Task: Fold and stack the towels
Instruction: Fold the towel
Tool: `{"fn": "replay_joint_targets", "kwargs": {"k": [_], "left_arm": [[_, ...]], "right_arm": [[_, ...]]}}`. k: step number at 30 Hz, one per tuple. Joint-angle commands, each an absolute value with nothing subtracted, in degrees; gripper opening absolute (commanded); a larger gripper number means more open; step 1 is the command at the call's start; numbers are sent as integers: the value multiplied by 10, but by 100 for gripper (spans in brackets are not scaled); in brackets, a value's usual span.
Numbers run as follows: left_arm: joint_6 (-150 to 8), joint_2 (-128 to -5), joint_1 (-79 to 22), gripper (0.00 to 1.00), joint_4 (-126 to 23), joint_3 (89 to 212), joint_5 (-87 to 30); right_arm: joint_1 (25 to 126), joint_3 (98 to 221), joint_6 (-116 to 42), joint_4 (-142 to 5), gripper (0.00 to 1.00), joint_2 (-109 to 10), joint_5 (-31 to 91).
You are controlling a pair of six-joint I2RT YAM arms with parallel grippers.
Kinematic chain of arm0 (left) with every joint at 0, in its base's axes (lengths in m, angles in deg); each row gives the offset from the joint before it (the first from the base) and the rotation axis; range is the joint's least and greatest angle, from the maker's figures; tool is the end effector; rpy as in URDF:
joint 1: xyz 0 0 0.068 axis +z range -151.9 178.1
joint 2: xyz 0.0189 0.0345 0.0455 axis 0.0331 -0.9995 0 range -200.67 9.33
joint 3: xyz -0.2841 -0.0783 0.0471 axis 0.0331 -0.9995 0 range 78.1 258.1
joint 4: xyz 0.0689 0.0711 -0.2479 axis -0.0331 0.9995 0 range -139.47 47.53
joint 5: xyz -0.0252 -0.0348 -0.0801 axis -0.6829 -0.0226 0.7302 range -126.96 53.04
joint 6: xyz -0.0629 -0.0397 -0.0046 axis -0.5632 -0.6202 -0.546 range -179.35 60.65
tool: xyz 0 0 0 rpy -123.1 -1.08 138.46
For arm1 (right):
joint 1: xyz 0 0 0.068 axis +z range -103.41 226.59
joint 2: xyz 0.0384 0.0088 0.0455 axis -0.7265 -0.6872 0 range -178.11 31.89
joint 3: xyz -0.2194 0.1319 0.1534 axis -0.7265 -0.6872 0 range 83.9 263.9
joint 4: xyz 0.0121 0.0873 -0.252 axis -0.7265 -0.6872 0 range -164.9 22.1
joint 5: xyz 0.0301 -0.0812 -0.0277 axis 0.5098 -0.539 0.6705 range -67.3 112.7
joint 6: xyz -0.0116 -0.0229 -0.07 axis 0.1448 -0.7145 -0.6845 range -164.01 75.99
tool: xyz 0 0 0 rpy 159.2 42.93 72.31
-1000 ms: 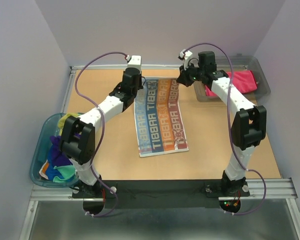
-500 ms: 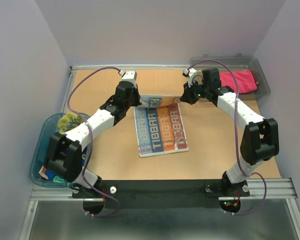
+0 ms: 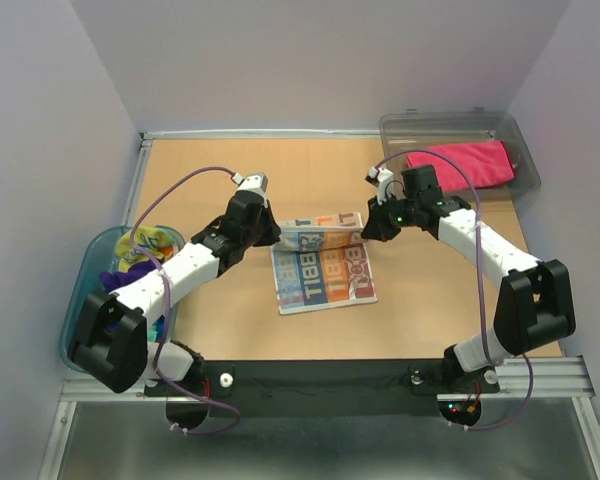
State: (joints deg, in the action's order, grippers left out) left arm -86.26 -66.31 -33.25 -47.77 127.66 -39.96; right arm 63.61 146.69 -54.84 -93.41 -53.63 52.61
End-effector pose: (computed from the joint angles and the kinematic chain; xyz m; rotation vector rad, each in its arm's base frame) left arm 0.2753 -0.1641 0.2749 0.0483 2.1045 -0.5702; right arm 0.3134 0.1286 0.2658 -0.8014 2.2328 0.6783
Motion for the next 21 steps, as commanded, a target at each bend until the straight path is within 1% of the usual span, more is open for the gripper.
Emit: {"fn": "replay_joint_targets", "kwargs": {"k": [1,5,11,15,21], "left_arm": [[-859,-635,-333,0,-418,1263,-446],[-862,-622,-337,0,-395,1265,-454],[-877,-610,-349,0,-366,1268,-460],[-897,-599,-377,0,-352,1252,-474],[-938,-611,-381,0,-352,1213,-498]], "right_arm": [[632,1446,-524,-975,3,-506,468],[631,1447,-516,-987,2,-492,455],[632,1455,-510,-1001,2,-481,466],[633,1440,-499,-1011,2,-478,470],[635,1413,-464,-1012,2,-492,491]]}}
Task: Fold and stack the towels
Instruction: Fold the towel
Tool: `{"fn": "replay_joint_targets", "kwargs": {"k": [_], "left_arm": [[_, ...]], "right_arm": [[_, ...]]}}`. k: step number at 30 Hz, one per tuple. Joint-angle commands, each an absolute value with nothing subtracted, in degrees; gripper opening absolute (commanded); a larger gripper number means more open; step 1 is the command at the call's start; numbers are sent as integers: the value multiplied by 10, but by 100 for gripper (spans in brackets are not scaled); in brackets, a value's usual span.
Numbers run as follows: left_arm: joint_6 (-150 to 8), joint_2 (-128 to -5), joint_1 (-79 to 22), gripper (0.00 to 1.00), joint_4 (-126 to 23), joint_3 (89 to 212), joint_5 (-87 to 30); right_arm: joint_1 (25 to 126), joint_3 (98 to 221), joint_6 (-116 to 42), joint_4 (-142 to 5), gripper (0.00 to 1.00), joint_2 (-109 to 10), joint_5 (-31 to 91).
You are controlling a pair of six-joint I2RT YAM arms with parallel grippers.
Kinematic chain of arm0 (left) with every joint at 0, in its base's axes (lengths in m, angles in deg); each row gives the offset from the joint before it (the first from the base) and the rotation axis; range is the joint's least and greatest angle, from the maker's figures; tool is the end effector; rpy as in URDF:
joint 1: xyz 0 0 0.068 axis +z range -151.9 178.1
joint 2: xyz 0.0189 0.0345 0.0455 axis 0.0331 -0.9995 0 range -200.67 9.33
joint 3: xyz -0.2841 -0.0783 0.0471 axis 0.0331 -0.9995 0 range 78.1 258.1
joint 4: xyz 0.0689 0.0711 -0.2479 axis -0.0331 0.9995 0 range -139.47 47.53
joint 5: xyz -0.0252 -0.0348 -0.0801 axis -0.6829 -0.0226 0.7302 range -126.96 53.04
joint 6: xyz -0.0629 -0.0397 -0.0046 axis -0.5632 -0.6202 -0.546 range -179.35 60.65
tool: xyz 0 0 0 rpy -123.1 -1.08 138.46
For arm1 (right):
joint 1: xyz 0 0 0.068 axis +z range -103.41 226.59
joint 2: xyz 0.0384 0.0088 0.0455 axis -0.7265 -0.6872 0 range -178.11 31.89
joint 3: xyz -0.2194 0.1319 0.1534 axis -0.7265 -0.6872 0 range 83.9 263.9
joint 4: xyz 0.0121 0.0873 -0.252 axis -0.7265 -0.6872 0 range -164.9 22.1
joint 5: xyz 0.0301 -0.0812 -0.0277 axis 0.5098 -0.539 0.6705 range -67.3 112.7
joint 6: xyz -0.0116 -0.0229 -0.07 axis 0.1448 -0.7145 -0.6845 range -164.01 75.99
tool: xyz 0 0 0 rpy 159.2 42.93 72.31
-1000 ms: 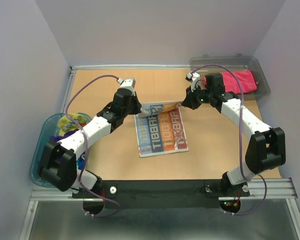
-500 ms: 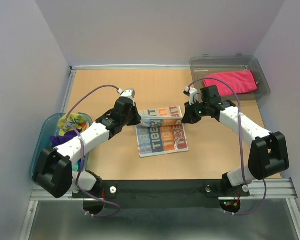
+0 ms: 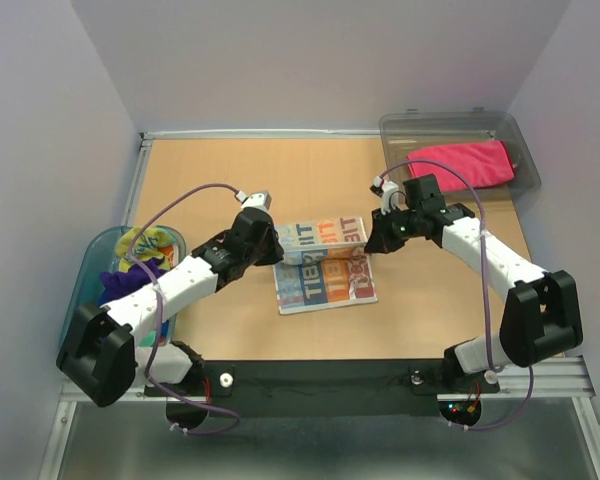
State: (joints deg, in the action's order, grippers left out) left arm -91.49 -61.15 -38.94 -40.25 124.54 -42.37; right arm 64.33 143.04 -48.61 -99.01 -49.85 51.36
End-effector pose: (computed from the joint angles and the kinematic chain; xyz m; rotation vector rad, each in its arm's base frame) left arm 0.2353 -0.1704 0.2651 0.0382 2.2091 -0.5913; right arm 0.2854 0.1228 0.2560 -0.6835 2.3905 0.7219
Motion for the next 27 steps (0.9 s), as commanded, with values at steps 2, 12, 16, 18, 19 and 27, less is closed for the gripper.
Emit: {"fn": "replay_joint_targets", "kwargs": {"k": [2,12,16,18,19,27], "left_arm": [[-949,-623,-381,0,-358,1199,-494],[-979,-710,-386,0,-400,1157,-502],[-978,-742,-386,0,-398,1172,-517],[-976,-757,-385,0,-393,1183,-542],[-974,-760,-383,0,-392,1184,-545],[-950,-786,-361,0,-387,1226,-569]], "right_arm": [[635,1408,-451,-1013,2,-520,483],[635,1413,-457,-1009,1,-622,437],[635,1419,-458,-1004,1,-646,442],[635,1420,-458,-1002,1,-651,447],[635,1420,-458,-1001,1,-651,446],[635,1435,-447,-989,1,-651,441]]}}
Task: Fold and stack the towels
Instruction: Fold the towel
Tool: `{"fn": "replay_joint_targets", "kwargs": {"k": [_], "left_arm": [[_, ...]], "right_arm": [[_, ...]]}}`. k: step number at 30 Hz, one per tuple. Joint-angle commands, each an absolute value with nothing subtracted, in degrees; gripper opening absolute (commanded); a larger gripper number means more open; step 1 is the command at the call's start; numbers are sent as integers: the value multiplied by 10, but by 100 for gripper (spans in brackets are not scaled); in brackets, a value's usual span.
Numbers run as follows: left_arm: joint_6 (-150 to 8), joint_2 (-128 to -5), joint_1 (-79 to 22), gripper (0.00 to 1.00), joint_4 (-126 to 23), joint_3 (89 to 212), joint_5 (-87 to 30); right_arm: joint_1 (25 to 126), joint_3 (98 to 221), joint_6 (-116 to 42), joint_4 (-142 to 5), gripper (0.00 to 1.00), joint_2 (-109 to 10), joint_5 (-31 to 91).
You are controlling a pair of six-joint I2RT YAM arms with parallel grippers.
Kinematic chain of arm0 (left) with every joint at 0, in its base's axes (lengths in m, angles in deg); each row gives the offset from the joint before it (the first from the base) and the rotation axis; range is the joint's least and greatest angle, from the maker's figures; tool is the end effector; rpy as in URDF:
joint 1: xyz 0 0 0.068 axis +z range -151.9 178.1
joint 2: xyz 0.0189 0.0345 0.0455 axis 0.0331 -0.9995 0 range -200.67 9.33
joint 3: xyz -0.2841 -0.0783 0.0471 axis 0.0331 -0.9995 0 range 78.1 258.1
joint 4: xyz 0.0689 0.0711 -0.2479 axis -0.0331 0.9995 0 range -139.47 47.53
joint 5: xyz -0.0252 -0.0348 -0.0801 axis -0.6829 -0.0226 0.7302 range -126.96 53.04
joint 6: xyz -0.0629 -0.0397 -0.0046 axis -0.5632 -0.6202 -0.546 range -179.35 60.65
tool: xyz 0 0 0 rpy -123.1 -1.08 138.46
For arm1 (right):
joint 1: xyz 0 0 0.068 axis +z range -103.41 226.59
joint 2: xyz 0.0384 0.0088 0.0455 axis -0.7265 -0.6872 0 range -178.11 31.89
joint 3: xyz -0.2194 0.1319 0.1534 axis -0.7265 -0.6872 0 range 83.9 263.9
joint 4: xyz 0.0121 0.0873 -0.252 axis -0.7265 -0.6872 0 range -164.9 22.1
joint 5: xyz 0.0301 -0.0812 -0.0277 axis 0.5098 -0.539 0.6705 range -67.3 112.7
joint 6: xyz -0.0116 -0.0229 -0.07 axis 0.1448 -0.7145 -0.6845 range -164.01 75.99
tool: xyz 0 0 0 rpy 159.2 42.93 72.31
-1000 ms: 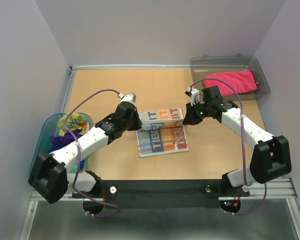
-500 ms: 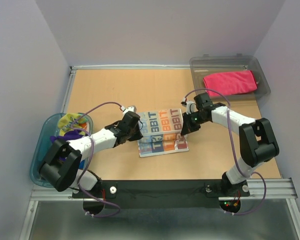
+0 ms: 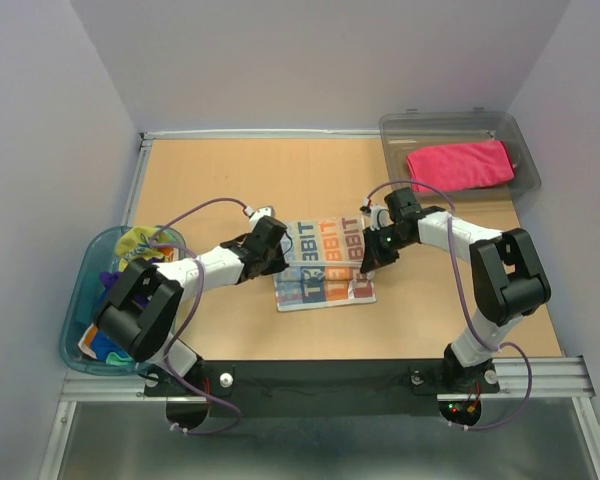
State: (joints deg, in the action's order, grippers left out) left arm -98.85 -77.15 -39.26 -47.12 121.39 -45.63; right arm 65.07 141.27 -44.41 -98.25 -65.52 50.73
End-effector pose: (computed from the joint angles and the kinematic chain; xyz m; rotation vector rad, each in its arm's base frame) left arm 0.2610 -0.1876 0.1785 -0.1193 2.4018 -0.4679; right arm 0.3051 0.1330 0.1643 -0.5752 2.7273 0.7623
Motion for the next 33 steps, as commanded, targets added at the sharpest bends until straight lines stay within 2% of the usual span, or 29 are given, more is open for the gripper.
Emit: {"fn": "replay_joint_targets", "kwargs": {"k": [1,15,33], "left_arm": [[-947,-787,-357,0,-385,1235,-571],[-956,-649,-363,1,-343,1208,-542],[-955,-619,-364,1,-318,1194,-548]], "right_arm": [[635,1436,-445,-987,1,-650,440],[635,1421,-425,-1009,1,-561,433],[637,1402,-415,-1026,5,-549,454]]}}
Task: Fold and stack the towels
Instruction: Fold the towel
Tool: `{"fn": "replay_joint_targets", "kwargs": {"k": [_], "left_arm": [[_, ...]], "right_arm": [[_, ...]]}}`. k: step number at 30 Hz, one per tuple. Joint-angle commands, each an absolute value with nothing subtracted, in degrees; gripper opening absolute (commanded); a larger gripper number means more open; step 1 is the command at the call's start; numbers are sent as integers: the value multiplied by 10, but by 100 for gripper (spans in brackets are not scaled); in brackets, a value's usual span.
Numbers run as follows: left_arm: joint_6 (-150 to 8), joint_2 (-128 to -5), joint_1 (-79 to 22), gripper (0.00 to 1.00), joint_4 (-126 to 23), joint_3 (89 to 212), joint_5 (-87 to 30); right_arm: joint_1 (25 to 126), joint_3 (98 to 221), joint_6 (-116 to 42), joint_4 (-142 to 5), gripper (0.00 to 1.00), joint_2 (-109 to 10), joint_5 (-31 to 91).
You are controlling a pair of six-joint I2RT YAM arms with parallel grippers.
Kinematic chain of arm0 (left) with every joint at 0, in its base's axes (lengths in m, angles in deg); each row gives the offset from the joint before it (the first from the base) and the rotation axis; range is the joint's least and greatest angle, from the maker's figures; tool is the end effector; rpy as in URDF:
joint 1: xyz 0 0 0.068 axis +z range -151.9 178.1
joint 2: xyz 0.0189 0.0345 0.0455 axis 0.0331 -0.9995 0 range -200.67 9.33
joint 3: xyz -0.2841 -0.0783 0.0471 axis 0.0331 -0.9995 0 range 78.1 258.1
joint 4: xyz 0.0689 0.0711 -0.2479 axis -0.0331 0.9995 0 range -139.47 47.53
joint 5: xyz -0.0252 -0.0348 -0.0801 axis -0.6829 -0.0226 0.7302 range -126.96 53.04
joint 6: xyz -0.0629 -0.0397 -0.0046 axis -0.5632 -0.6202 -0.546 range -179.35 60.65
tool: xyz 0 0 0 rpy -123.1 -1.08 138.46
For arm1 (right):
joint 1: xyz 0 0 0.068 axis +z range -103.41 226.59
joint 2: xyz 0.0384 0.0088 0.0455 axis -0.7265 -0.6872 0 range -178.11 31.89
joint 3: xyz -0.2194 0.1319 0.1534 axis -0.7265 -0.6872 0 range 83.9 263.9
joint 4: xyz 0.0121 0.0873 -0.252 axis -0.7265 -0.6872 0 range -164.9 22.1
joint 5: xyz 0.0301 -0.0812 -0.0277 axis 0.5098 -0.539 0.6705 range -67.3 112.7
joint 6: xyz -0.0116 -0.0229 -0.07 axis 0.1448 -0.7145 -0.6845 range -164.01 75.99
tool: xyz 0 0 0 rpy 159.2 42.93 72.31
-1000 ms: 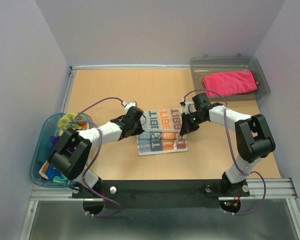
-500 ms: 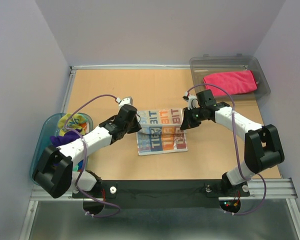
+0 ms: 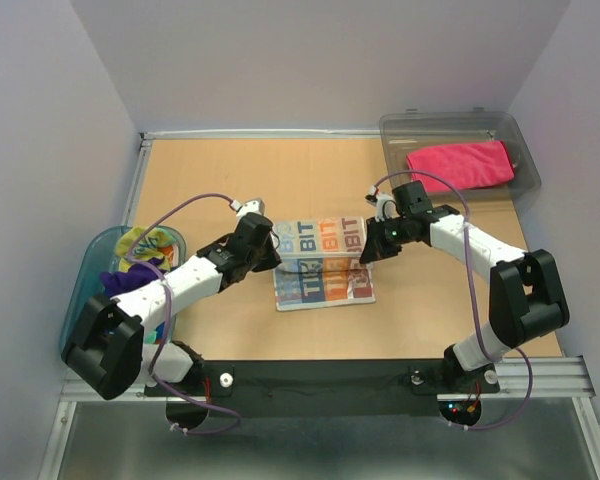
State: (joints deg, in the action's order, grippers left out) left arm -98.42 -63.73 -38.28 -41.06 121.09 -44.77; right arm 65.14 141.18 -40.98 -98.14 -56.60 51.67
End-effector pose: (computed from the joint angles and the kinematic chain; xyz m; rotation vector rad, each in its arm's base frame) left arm 0.2376 -0.1647 0.2330 -0.1293 2.2915 -0.5535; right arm 0.2933 0.1304 0.2121 -0.5281 2.5908 0.7954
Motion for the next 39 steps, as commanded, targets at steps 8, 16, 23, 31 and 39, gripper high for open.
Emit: {"fn": "replay_joint_targets", "kwargs": {"k": [8,16,23,31,39], "left_arm": [[-947,-604,-365,1,-291,1222,-550],[-980,-603,-397,1,-312,1170,-516],[-999,-626,-408,5,-329,1138,-531],[-999,-594,-430,39,-327,1133,-503],[-1009,-440,-486,83,-323,1125,-438]], "right_arm": [[639,1408,-415,-1036,4,-537,444],[639,1397,-418,-1042,4,-539,434],[642,1390,-418,-1044,5,-556,437],[652,1404,-422,-1064,42,-532,473],[659,1425,-435,-1084,57,-482,499]]}}
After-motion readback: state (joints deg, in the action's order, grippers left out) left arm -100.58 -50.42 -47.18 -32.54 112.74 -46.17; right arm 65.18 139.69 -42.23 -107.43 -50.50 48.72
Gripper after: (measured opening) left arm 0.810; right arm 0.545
